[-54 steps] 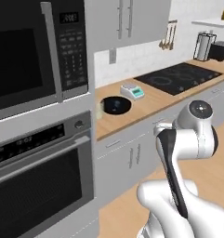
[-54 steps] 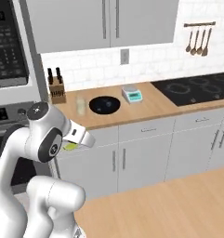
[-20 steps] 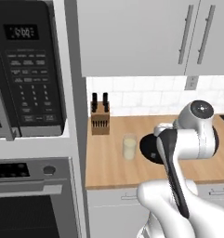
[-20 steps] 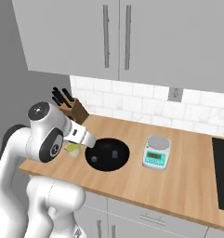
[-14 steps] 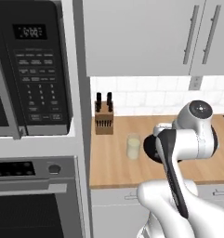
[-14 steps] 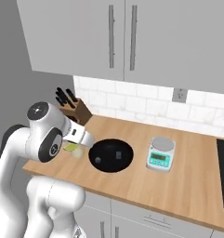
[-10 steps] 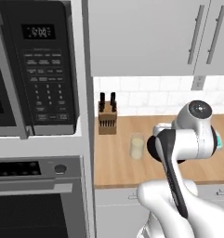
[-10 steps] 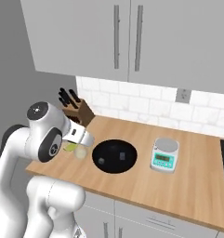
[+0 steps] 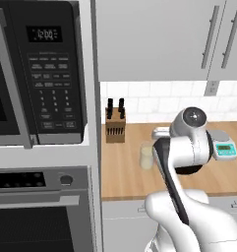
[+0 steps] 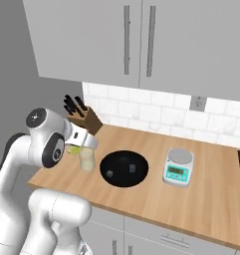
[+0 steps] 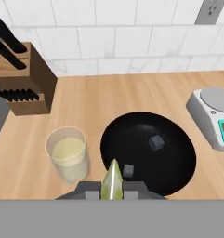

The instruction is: Grab a lemon wedge from the fridge and one ice cube from the ice bowl, and put them in the glass of lemonade.

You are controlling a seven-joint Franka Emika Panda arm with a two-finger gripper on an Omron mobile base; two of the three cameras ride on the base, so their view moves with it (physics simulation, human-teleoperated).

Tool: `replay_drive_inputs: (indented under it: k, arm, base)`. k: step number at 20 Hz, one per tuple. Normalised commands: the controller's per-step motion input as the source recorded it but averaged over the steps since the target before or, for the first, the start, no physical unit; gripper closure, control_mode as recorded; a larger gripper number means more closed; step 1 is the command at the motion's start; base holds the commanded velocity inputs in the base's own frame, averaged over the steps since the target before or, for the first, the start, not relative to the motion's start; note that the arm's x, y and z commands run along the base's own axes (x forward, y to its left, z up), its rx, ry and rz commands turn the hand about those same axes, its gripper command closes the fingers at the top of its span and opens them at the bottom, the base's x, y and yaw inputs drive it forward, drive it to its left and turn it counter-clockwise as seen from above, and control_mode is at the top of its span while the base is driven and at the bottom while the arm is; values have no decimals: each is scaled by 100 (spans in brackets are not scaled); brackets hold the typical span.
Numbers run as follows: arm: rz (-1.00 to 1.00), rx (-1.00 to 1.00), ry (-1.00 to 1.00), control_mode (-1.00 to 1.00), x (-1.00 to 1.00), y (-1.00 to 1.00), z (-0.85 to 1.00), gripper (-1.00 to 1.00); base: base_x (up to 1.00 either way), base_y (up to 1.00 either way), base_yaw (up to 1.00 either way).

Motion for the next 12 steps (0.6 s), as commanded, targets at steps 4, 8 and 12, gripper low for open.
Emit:
replay_drive_inputs:
  k: [4, 8, 12]
  arm:
    - [0, -1, -8, -100, 69, 35, 0, 100]
    - [2, 0, -1, -100, 68, 0, -1, 100]
    - [3, 0, -1, -100, 45, 4, -3, 100]
  base:
    - [0, 0, 0]
    - [0, 0, 0]
    - [0, 0, 0]
